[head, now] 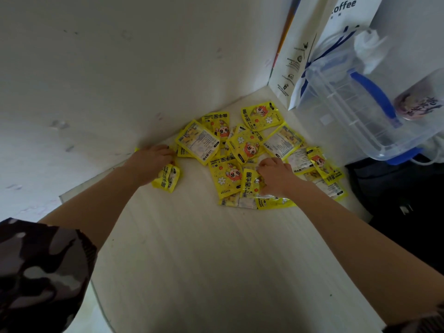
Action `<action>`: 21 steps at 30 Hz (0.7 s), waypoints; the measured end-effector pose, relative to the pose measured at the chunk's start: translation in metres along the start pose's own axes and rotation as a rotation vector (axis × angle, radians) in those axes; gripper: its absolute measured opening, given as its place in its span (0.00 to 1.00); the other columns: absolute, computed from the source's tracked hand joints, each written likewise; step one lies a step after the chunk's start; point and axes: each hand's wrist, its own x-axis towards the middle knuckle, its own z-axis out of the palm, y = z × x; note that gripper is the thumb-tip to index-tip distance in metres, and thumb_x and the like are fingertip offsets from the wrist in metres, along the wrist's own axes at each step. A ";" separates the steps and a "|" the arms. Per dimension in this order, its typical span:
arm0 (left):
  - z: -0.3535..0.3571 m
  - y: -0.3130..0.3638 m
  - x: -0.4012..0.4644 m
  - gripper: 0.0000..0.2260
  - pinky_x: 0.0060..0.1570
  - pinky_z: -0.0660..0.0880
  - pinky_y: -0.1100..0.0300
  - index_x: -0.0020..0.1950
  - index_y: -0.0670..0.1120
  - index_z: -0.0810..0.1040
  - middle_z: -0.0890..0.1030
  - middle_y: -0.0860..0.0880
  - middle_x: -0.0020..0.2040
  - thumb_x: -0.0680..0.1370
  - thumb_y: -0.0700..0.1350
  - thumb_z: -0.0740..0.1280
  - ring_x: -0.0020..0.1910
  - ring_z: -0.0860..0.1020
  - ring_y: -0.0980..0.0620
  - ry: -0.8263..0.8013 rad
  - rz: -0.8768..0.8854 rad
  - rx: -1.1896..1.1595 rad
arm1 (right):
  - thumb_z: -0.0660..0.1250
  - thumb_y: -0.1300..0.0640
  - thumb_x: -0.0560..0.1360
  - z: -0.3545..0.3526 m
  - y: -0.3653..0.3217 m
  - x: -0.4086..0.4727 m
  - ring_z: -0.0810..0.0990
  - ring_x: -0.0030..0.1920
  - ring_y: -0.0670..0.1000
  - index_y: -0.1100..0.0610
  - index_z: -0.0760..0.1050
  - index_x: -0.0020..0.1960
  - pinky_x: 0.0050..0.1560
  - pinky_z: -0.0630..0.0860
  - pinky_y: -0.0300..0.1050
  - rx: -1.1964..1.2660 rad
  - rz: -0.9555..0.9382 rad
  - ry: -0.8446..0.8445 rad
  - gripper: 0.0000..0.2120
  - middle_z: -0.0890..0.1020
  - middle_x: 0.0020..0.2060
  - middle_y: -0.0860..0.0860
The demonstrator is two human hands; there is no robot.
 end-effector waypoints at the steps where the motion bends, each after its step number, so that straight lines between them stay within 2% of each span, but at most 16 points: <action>1: 0.002 0.000 0.000 0.25 0.64 0.70 0.49 0.65 0.47 0.75 0.71 0.48 0.70 0.69 0.40 0.73 0.71 0.67 0.47 0.019 0.004 -0.006 | 0.73 0.49 0.68 0.001 0.000 0.000 0.61 0.69 0.59 0.55 0.70 0.66 0.66 0.62 0.57 -0.002 0.003 0.010 0.30 0.66 0.67 0.54; 4: 0.004 0.002 -0.003 0.20 0.53 0.75 0.48 0.58 0.44 0.78 0.76 0.45 0.61 0.66 0.37 0.72 0.60 0.76 0.43 0.066 0.002 -0.057 | 0.73 0.49 0.67 0.006 0.000 -0.002 0.66 0.64 0.58 0.54 0.73 0.60 0.64 0.63 0.57 0.023 0.018 0.048 0.24 0.67 0.62 0.55; 7: 0.005 0.004 -0.007 0.21 0.47 0.76 0.48 0.58 0.43 0.77 0.76 0.45 0.57 0.65 0.40 0.73 0.52 0.78 0.42 0.046 -0.033 -0.057 | 0.72 0.50 0.67 0.009 0.000 -0.006 0.70 0.58 0.57 0.55 0.73 0.57 0.63 0.63 0.59 0.064 0.023 0.086 0.21 0.66 0.57 0.55; 13: 0.005 0.020 -0.018 0.32 0.52 0.75 0.52 0.68 0.47 0.70 0.66 0.50 0.71 0.65 0.47 0.75 0.57 0.69 0.43 -0.068 -0.122 -0.155 | 0.70 0.46 0.70 0.012 -0.002 -0.015 0.70 0.59 0.58 0.52 0.71 0.64 0.61 0.63 0.58 0.026 0.028 0.131 0.25 0.69 0.59 0.56; 16: 0.004 0.028 -0.022 0.31 0.54 0.73 0.53 0.67 0.45 0.71 0.70 0.46 0.67 0.66 0.47 0.76 0.58 0.69 0.43 -0.047 -0.138 -0.161 | 0.68 0.46 0.73 0.010 -0.003 -0.021 0.70 0.59 0.59 0.52 0.68 0.67 0.61 0.62 0.59 -0.017 0.025 0.106 0.25 0.73 0.57 0.55; 21: 0.010 0.039 -0.037 0.28 0.56 0.70 0.47 0.58 0.45 0.78 0.76 0.44 0.54 0.60 0.49 0.79 0.55 0.72 0.40 0.132 -0.145 -0.037 | 0.64 0.49 0.75 0.012 -0.003 -0.036 0.74 0.56 0.58 0.51 0.67 0.67 0.60 0.62 0.58 0.005 0.024 0.165 0.21 0.76 0.52 0.53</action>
